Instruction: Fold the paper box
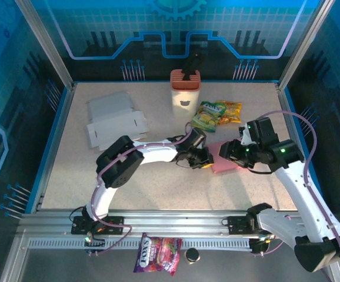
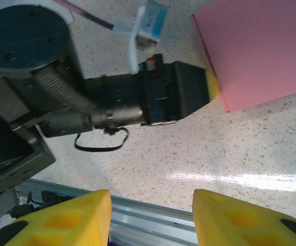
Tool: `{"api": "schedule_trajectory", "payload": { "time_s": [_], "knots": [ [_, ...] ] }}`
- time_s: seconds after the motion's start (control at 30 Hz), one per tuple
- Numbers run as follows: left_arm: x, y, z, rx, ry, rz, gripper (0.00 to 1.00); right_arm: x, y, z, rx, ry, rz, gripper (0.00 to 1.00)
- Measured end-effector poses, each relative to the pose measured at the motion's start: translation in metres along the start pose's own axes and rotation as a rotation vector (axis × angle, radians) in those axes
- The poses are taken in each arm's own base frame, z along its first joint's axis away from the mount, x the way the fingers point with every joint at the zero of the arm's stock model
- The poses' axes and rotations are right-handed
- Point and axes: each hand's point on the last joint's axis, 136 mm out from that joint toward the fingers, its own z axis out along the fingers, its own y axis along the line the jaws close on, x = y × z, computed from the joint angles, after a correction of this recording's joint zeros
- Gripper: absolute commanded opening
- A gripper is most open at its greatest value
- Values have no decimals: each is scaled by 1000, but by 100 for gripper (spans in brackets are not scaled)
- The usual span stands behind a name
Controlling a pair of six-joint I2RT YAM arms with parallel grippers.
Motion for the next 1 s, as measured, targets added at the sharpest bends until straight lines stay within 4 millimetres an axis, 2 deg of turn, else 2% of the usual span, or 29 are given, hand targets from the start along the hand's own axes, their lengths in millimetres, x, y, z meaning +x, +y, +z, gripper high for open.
{"api": "schedule_trajectory", "payload": {
  "time_s": [0.2, 0.23, 0.3, 0.33, 0.43, 0.53, 0.63, 0.7, 0.77, 0.8, 0.83, 0.9, 1.0],
  "knots": [
    [-2, -29, 29, 47, 7, 11, 18, 3, -10, -13, 19, -19, 8, 46],
    [-2, -32, 31, 51, 8, 12, 21, 4, -12, -14, 22, -20, 11, 47],
    [-3, -34, 32, 53, 2, 18, 38, 6, -15, -17, 27, -21, 14, 48],
    [-4, -34, 32, 50, -2, 25, 42, 6, -15, -18, 29, -22, 14, 48],
    [-7, -31, 25, 29, -32, 48, 48, 5, -14, -21, 25, -30, 2, 50],
    [-6, -23, -7, -1, -75, 64, 50, 2, -10, -24, 15, -45, -13, 50],
    [-18, -18, -69, -12, -148, 35, 50, -2, -8, -24, 11, -60, -22, 52],
    [-44, -11, -129, 3, -245, 7, 54, -5, -8, -23, 24, -73, -37, 52],
    [-75, 9, -193, 1, -372, -21, 59, -6, -3, -19, 31, -79, -71, 50],
    [-92, 27, -230, -12, -447, -49, 58, -6, 2, -15, 30, -78, -96, 49],
    [-104, 43, -258, -32, -507, -71, 56, -5, 7, -12, 29, -75, -120, 49],
    [-129, 92, -318, -103, -622, -155, 54, -2, 19, -1, 25, -64, -165, 49],
    [-147, 164, -366, -221, -689, -289, 52, 0, 37, 17, 13, -47, -197, 50]
  ]
}}
